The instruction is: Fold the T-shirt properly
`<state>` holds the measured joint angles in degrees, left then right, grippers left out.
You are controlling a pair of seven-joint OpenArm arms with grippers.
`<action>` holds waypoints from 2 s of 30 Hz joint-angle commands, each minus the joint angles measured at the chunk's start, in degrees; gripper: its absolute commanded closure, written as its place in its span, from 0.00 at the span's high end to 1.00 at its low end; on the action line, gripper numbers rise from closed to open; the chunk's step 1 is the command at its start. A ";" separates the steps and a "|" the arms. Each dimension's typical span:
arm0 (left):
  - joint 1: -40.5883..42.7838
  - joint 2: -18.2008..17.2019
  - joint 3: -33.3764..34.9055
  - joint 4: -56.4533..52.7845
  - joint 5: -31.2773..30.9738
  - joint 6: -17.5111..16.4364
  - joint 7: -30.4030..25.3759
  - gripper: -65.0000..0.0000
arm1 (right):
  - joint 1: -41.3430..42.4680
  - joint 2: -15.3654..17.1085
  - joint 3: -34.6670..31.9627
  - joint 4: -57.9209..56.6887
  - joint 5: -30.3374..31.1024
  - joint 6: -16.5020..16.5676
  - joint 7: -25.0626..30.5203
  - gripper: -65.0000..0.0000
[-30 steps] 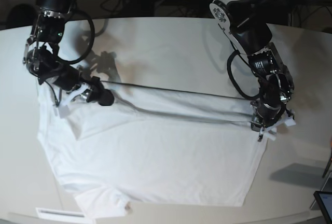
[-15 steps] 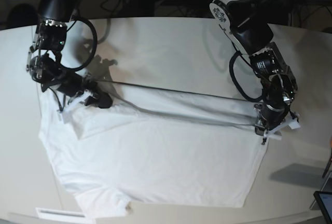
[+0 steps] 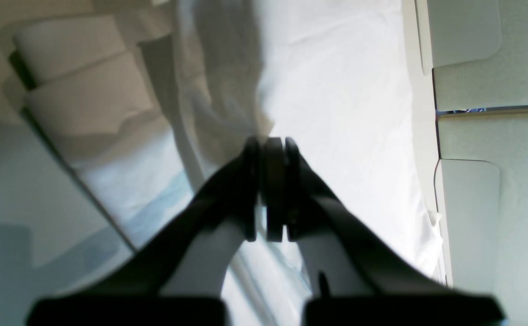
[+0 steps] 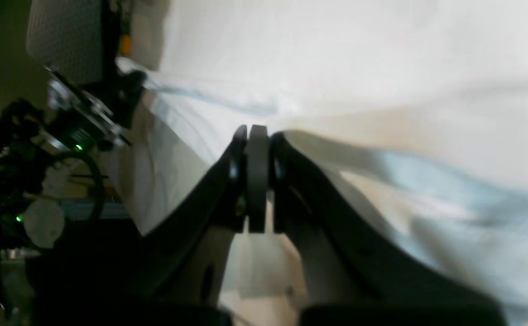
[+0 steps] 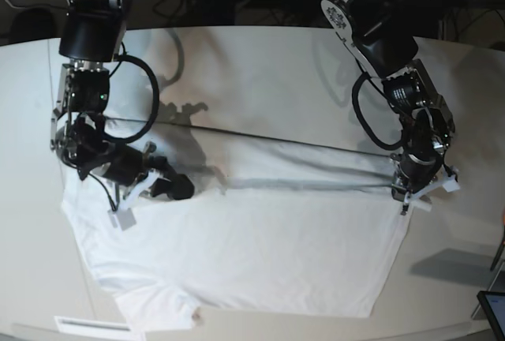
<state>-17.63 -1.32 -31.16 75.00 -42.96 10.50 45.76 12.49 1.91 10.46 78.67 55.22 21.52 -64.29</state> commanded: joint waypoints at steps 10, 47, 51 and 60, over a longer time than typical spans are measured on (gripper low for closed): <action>-1.93 -0.83 -0.10 0.73 -0.51 -0.70 -0.97 0.21 | 7.60 0.51 -0.04 -7.86 1.44 0.42 1.39 0.01; 3.96 -11.47 14.85 6.71 0.19 -0.96 -1.14 0.58 | 11.11 14.66 -22.63 -2.32 -10.87 -4.07 29.44 0.37; 8.53 -15.60 21.97 14.36 6.17 -0.96 -5.80 0.58 | 3.11 18.35 -22.63 6.91 -11.05 -14.18 29.87 0.37; 13.28 -19.12 30.06 14.27 20.15 -1.05 -12.92 0.58 | -16.32 17.65 -22.55 21.77 -32.50 -31.14 38.84 0.38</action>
<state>-3.55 -19.49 -0.75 88.64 -23.07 9.19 34.15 -4.71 19.53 -12.47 99.22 22.33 -9.80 -27.42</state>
